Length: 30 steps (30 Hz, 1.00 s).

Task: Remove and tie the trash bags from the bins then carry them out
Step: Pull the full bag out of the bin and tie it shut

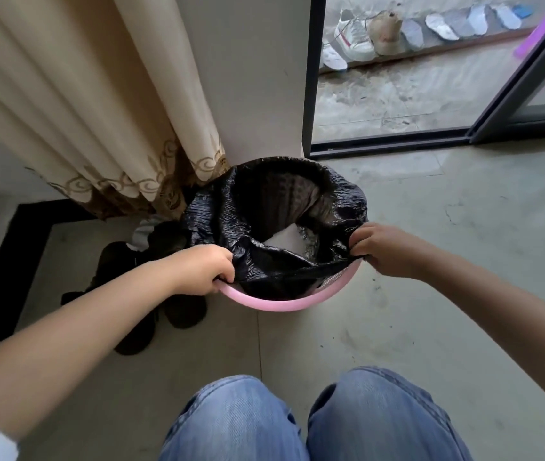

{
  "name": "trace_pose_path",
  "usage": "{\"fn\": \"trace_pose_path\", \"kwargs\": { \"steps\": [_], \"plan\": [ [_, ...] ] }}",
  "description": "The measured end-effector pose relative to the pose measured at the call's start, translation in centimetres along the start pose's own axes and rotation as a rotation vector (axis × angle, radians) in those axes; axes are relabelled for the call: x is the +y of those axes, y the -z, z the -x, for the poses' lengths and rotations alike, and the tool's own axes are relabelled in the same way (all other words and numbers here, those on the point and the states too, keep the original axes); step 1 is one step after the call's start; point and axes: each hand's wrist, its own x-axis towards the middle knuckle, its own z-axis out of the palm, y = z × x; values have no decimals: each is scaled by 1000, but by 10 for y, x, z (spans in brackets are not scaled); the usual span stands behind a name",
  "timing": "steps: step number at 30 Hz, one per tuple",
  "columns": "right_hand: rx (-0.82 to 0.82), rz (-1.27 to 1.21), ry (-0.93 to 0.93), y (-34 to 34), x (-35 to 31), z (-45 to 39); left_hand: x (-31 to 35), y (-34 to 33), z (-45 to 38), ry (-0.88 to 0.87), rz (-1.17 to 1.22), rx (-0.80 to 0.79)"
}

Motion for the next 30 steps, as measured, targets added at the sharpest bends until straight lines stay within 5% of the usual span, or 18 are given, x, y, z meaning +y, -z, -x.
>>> {"fn": "trace_pose_path", "kwargs": {
  "steps": [2, 5, 9, 12, 15, 18, 20, 25, 30],
  "plan": [
    [87, -50, -27, 14, 2, -4, -5, 7, 1, 89, -30, 20],
    [235, -71, -305, 35, 4, -14, -15, 22, 2, 340, 22, 132],
    [63, 72, -724, 63, 14, -32, -22, 41, -6, 683, 568, 354],
    [54, -122, -867, 82, 17, -51, -24, 57, -13, 798, 845, 426],
    [147, -262, -834, 101, 12, -72, -20, 77, -16, 687, 557, 646],
    [332, -411, -699, 121, 1, -86, -8, 100, -14, 336, 437, 838],
    [465, -599, -616, 134, -8, -91, 6, 114, -11, 169, 528, 962],
    [754, -856, -510, 177, -24, -89, 29, 172, 3, 137, 985, 1300],
    [1106, -759, -429, 266, -34, -79, 48, 267, 23, -9, 855, 1470]
  ]
}}
